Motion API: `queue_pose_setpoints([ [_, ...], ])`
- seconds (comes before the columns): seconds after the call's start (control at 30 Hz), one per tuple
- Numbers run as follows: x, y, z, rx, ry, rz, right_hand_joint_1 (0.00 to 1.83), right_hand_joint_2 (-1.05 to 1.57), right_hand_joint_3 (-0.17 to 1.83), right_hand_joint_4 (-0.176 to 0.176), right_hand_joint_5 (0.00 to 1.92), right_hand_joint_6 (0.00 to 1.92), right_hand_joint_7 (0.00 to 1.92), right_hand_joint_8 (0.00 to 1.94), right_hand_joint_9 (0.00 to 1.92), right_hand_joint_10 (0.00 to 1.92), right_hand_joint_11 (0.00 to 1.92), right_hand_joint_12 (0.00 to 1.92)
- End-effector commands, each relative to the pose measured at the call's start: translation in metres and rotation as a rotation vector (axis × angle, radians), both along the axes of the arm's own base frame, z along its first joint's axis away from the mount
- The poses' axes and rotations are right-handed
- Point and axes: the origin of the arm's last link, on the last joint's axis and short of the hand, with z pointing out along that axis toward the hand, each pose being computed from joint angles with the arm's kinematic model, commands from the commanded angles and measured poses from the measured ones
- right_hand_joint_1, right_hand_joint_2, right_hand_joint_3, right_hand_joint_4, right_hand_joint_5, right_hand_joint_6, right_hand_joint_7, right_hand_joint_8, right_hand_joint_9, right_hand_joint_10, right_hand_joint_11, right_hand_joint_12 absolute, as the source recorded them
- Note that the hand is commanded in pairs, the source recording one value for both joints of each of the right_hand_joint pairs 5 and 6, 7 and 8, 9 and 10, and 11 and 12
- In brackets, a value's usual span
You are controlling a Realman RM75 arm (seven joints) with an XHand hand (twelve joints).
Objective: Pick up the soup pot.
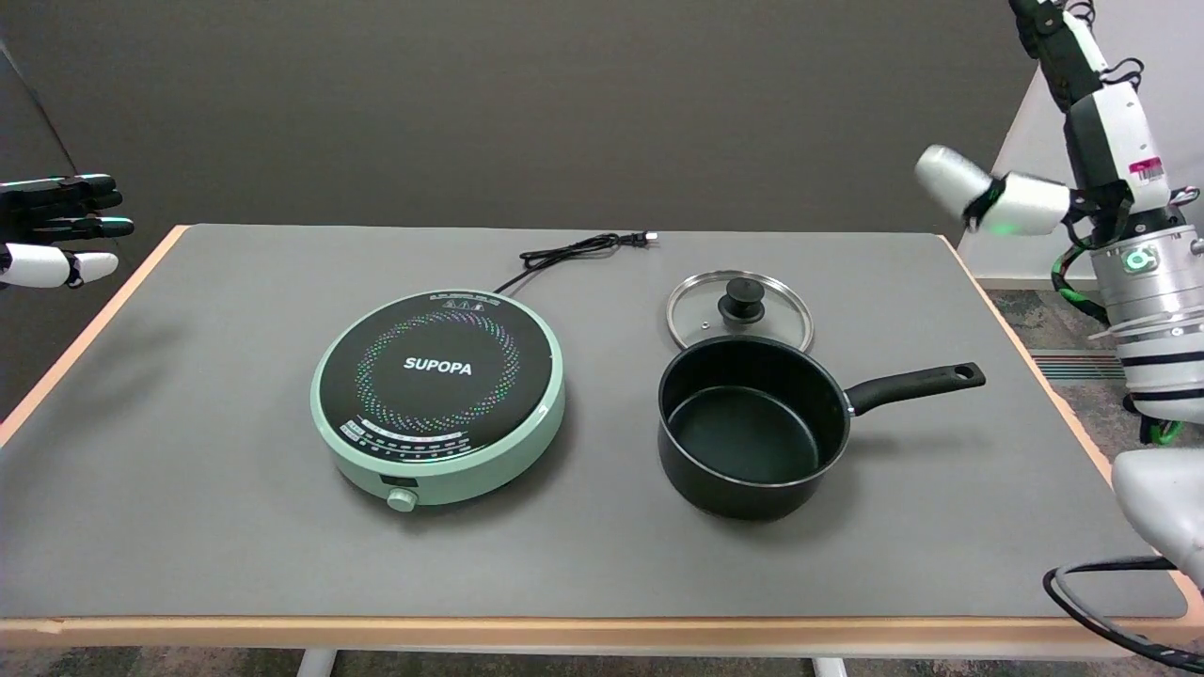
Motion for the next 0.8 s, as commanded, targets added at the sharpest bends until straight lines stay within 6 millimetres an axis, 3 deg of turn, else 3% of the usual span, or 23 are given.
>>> queue_pose_setpoints([
  [0.03,0.022,0.013,-0.033,-0.173,0.395,-0.089,0.94,0.09,0.65,0.002,0.10,0.10,0.10,0.10,0.10,0.10,0.10,0.10],
  [0.13,0.011,0.018,-0.036,-0.291,0.489,-0.153,1.03,-0.22,0.75,0.050,0.07,0.07,0.07,0.07,0.07,0.07,0.07,0.07],
  [0.3,0.002,0.024,-0.047,-0.383,0.526,-0.216,1.07,-0.41,0.79,0.103,0.07,0.07,0.07,0.07,0.07,0.07,0.07,0.07],
  [0.57,-0.041,0.010,-0.064,-0.409,0.522,-0.401,1.15,-0.45,0.73,0.104,0.08,0.08,0.08,0.08,0.08,0.08,0.08,0.08],
  [0.8,-0.069,0.015,-0.064,-0.449,0.515,-0.543,1.19,-0.51,0.77,0.097,0.07,0.07,0.07,0.07,0.07,0.07,0.07,0.07],
])
